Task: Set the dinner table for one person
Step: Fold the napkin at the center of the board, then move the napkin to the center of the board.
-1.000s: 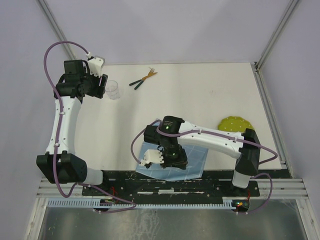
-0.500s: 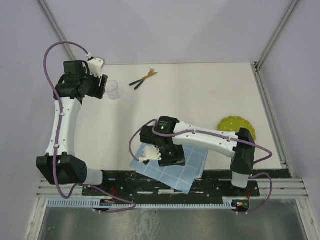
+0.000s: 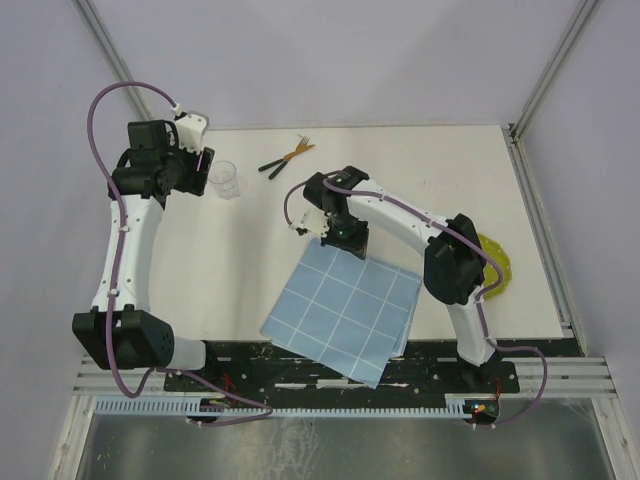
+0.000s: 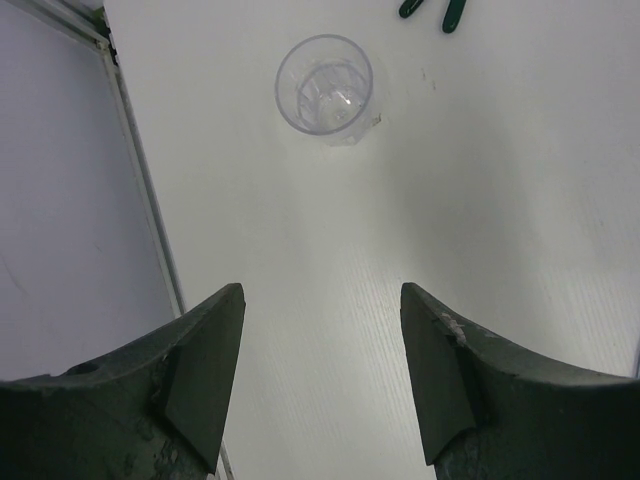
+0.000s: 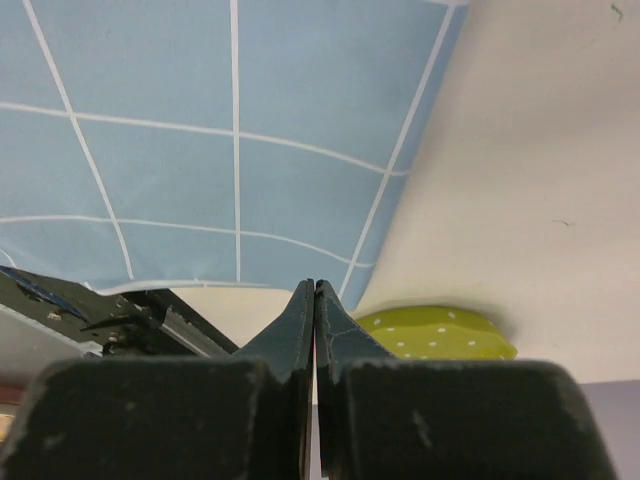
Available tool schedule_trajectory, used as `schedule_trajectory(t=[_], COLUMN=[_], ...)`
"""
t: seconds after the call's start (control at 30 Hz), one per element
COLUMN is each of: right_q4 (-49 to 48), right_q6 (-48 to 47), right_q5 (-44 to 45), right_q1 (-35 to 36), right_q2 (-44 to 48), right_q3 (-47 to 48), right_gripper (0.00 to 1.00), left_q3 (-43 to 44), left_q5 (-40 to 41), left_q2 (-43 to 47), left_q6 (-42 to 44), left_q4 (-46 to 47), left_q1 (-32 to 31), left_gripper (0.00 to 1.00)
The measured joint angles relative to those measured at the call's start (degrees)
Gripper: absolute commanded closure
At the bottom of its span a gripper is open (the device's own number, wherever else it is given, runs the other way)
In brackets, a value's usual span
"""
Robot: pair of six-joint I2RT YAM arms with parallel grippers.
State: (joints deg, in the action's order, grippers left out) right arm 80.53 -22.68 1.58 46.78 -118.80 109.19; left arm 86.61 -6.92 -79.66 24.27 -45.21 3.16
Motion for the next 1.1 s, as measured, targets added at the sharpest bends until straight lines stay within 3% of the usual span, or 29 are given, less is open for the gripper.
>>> schedule_trajectory(t=[0.2,0.63,1.1], right_q4=[-1.66,-3.45,-4.11], right_q6=[0.98,2.71,4.44], right_q5=[-4.11,-9.16,-8.44], right_q1=[-0.44,-0.31,-1.20], right_q2=[-2.86,-2.89,-12.72], right_q3=[-0.09,-9.97,-7.41], right_gripper=[0.98,0.98,0.98], left_q3=[0.00,-0.44,-0.44], left_q5=[1.33,2.32,4.07], left_q2=[0.46,1.92,3.39], left_q6=[0.00,0.00,0.02], left_q4=[0.79,1.25,1.25], left_q1=[-0.04,-0.04,-0.04], left_gripper=[0.30,0.30,0.30])
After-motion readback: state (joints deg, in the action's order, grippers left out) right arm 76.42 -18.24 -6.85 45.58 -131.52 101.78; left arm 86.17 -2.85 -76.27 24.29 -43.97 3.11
